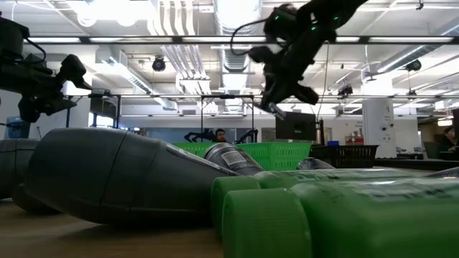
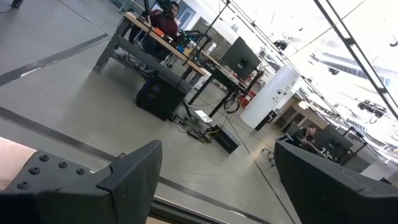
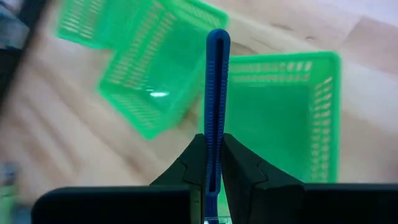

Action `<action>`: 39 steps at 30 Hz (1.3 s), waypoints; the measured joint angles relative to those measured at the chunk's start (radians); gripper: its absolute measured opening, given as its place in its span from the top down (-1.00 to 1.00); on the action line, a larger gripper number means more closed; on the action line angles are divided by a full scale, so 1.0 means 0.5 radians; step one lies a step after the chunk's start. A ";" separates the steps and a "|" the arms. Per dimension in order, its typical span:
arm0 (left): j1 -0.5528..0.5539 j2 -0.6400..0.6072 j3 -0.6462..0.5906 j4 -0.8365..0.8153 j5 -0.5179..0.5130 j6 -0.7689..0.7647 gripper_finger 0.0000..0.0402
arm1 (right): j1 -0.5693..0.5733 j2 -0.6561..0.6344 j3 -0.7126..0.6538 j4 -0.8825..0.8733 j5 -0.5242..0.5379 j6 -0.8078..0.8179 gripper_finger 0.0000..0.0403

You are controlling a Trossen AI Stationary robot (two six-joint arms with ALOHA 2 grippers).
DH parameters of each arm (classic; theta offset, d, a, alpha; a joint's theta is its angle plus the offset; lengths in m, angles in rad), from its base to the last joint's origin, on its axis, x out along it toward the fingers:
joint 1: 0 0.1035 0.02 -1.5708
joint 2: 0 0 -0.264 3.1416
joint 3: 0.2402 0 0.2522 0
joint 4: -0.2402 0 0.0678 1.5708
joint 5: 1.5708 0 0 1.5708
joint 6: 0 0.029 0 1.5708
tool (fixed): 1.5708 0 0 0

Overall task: Pick & Place Travel size toiletries
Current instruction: Put the razor into the right green bin, then put the shave cream into the black bin

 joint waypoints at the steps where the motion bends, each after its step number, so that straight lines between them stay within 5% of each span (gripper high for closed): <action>1: 0.000 0.002 0.000 0.001 0.001 0.000 -0.57 | -0.002 0.063 0.050 -0.050 0.015 -0.042 0.88; 8: 0.000 0.003 0.000 0.001 0.000 0.001 -0.57 | -0.010 0.452 0.306 -0.351 0.026 -0.277 0.88; 22: 0.000 0.007 0.000 0.000 -0.003 0.002 -0.57 | -0.019 0.515 0.355 -0.456 -0.014 -0.262 0.85; 39: 0.000 0.007 0.000 0.000 -0.004 0.002 -0.57 | -0.019 0.479 0.347 -0.378 0.050 -0.230 -0.04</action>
